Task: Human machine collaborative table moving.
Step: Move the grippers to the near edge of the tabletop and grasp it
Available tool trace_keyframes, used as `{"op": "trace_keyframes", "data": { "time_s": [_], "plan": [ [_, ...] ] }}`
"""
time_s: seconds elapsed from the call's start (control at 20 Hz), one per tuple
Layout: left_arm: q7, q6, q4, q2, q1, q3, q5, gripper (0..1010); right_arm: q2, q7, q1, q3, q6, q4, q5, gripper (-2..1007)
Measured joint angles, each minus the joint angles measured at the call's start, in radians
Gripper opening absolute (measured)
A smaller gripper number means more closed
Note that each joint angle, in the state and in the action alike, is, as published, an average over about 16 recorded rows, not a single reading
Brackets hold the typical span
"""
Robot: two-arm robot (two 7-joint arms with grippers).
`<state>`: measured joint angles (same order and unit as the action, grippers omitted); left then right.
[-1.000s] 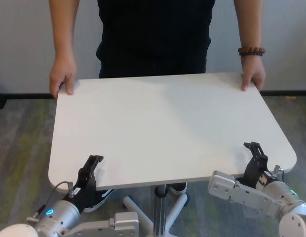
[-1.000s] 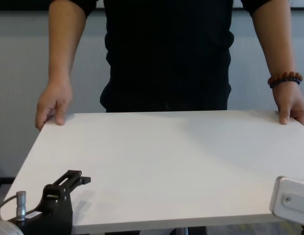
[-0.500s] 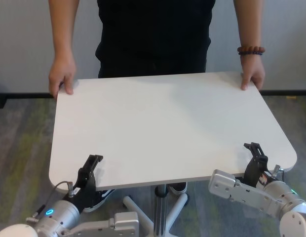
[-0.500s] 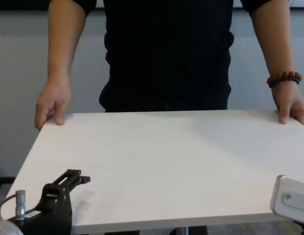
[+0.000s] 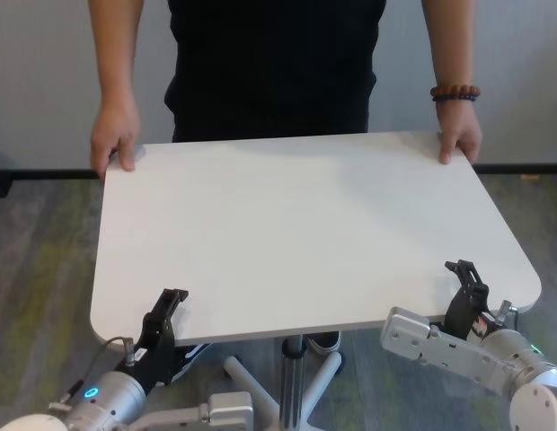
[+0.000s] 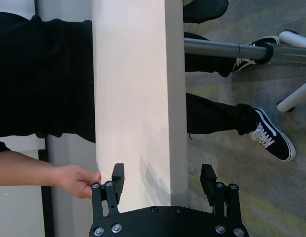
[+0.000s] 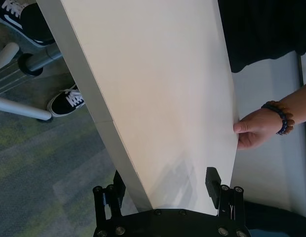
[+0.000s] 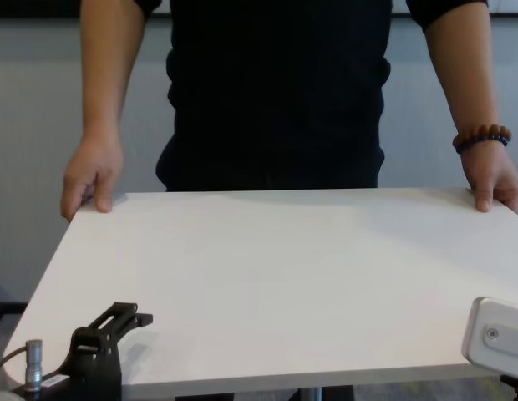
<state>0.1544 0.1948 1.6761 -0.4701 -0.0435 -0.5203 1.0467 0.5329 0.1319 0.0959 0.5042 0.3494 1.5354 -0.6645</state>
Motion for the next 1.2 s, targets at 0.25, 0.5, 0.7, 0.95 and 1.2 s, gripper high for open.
{"op": "trace_keyframes", "data": {
  "time_s": [0.25,0.5,0.7,0.95,1.2],
  "plan": [
    [-0.007,0.000,-0.009,0.004,-0.004,0.000,-0.001,1001,-0.007,0.008,-0.004,-0.010,-0.005,-0.002,-0.005,1005],
    [-0.016,-0.001,-0.018,0.009,-0.004,0.001,-0.002,1001,-0.012,0.015,-0.007,-0.018,-0.018,-0.005,-0.007,1005],
    [-0.022,-0.002,-0.023,0.013,-0.004,0.001,-0.003,1001,-0.015,0.019,-0.008,-0.022,-0.026,-0.007,-0.008,1005],
    [-0.027,-0.003,-0.026,0.017,-0.003,0.002,-0.004,1001,-0.017,0.022,-0.009,-0.024,-0.033,-0.008,-0.006,1005],
    [-0.027,-0.003,-0.027,0.017,-0.003,0.002,-0.004,1001,-0.017,0.021,-0.009,-0.024,-0.033,-0.008,-0.005,1005]
  ]
}}
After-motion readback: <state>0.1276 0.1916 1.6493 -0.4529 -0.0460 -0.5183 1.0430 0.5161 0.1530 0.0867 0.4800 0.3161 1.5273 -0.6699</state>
